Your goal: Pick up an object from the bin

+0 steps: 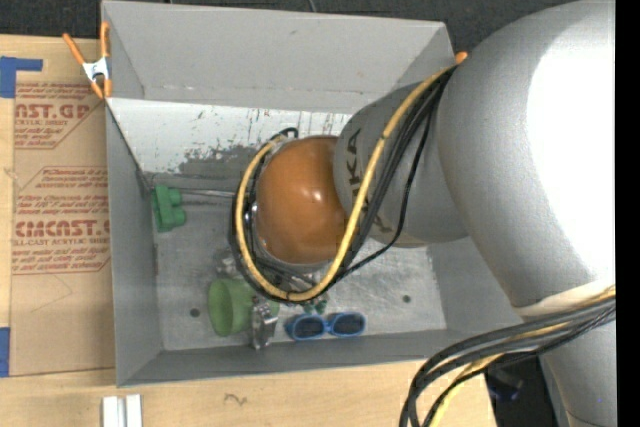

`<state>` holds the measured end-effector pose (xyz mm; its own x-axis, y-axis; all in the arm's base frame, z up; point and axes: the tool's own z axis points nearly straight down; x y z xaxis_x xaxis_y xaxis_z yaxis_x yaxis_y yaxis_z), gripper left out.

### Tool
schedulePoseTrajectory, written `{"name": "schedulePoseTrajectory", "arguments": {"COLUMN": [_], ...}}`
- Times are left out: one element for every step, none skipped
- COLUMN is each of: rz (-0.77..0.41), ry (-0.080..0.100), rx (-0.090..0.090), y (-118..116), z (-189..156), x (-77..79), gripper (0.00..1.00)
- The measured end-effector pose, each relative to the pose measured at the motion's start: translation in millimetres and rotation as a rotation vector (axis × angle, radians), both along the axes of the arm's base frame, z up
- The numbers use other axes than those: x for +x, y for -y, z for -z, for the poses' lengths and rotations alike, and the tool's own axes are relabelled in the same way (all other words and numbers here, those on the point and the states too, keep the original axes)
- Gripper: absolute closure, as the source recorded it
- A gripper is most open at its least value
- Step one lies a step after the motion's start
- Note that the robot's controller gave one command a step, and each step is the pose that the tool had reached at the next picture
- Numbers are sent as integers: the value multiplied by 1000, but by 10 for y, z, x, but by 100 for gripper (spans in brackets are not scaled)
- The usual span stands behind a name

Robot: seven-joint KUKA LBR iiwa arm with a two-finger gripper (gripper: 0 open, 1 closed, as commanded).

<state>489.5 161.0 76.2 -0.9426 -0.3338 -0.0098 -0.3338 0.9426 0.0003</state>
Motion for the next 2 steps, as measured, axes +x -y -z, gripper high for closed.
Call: {"name": "schedulePoseTrajectory", "arguments": {"rz": [0,0], "ry": [3,-6], "rx": [2,-1], "y": [-5,-16], "z": [-10,-24], "x": [7,16], "gripper": [100,100]}}
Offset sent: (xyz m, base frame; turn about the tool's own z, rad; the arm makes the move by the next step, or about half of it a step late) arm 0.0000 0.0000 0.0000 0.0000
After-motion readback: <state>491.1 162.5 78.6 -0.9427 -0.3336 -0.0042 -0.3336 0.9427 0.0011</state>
